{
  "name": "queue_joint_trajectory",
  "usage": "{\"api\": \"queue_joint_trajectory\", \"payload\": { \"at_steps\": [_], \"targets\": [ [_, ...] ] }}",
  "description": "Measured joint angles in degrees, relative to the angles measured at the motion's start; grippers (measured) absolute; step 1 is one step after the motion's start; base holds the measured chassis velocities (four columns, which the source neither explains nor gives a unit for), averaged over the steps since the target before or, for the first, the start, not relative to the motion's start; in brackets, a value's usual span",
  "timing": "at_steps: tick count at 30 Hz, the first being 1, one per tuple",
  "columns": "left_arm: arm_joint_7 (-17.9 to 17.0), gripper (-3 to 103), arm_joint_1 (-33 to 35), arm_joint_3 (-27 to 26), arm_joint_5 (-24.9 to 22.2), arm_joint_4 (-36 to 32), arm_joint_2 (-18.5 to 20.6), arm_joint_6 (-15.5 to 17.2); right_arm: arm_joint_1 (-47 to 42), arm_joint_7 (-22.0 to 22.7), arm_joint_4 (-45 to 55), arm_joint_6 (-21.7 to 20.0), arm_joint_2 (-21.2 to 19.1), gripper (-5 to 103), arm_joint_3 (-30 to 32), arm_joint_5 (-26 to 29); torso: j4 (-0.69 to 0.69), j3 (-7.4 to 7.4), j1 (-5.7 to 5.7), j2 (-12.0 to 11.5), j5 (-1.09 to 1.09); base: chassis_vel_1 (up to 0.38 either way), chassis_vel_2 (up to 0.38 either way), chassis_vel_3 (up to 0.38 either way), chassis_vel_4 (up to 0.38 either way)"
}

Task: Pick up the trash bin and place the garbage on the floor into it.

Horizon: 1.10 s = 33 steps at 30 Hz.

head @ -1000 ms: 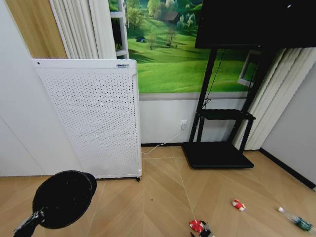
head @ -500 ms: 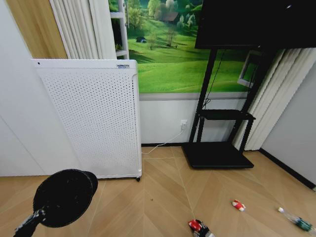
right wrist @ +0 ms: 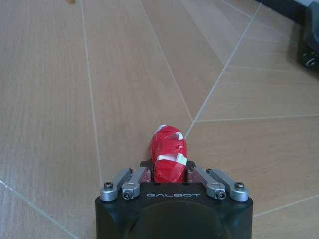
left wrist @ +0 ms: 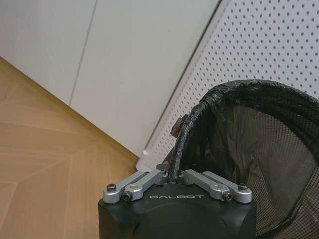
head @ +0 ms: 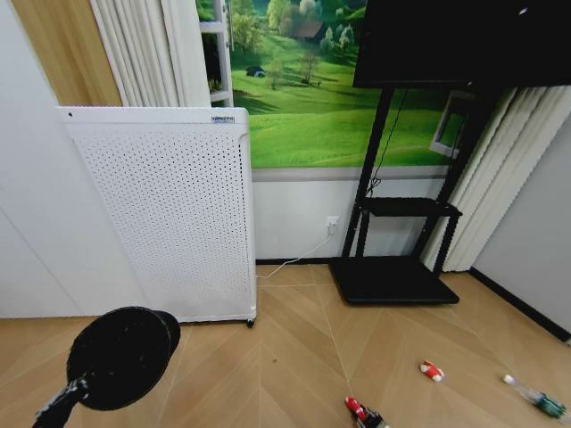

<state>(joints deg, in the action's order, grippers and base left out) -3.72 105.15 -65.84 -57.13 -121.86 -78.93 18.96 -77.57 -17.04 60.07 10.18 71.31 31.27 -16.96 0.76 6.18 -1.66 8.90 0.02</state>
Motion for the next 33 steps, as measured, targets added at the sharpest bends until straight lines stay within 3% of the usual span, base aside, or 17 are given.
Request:
{"api": "queue_joint_trajectory", "payload": {
  "at_steps": [4,10,14,17,20,25,30,31,33],
  "targets": [
    [-0.37,1,-1.31,3.3,-1.3,0.23,0.87,1.05,-0.84,-0.83,3.31,1.59,-0.07,27,1.08,2.17,-0.03,0.0,0.0,0.0,0.0,0.0,0.0,0.0,0.0],
    [-2.54,1,-5.81,11.81,-3.45,2.81,4.59,2.47,-4.73,-3.66,16.52,2.55,-0.93,27,2.28,12.09,-0.06,-0.01,0.0,0.0,-0.02,0.0,0.0,0.0,0.0],
    [-4.44,1,-10.51,17.29,-2.64,6.52,7.55,2.48,-7.21,-4.71,24.45,2.18,-1.61,27,2.67,17.12,-0.02,-0.01,0.0,0.0,-0.04,0.0,0.0,0.0,0.0],
    [-4.48,1,-12.04,19.2,-1.68,8.09,8.86,2.18,-7.98,-5.36,27.2,2.18,-1.87,27,2.94,18.16,-0.02,-0.01,0.0,0.0,-0.03,0.0,0.0,0.0,0.0],
    [-4.37,1,-15.56,24.38,-0.05,12.32,12.96,1.15,-11.14,-6.86,36.5,2.15,-3.14,27,3.17,21.52,-0.04,-0.01,0.0,0.0,-0.02,0.0,0.0,0.0,0.0],
    [-4.92,1,-18.74,30.5,-0.08,15.23,16.01,0.82,-14.11,-8.71,44.93,2.11,-5.12,27,2.34,24.83,-0.04,-0.01,0.0,0.0,-0.04,0.0,0.0,0.0,0.0],
    [-8.39,1,-23.98,40.2,-3.85,17.38,19.05,0.84,-17.06,-13.87,54.81,2.52,-7.72,27,0.66,28.65,-0.04,-0.01,0.0,0.0,-0.05,0.0,0.0,0.0,0.0],
    [-8.39,1,-23.98,40.2,-3.85,17.38,19.05,0.84,-17.06,-13.87,54.81,2.52,-7.72,27,0.66,28.65,-0.04,-0.01,0.0,0.0,-0.05,0.0,0.0,0.0,0.0],
    [-10.99,1,-28.07,46.01,-7.68,18.57,20.31,1.02,-18.41,-17.08,59.97,2.72,-8.68,27,-0.47,30.47,-0.02,-0.01,0.0,0.0,-0.03,0.0,0.0,0.0,0.0]
  ]
}}
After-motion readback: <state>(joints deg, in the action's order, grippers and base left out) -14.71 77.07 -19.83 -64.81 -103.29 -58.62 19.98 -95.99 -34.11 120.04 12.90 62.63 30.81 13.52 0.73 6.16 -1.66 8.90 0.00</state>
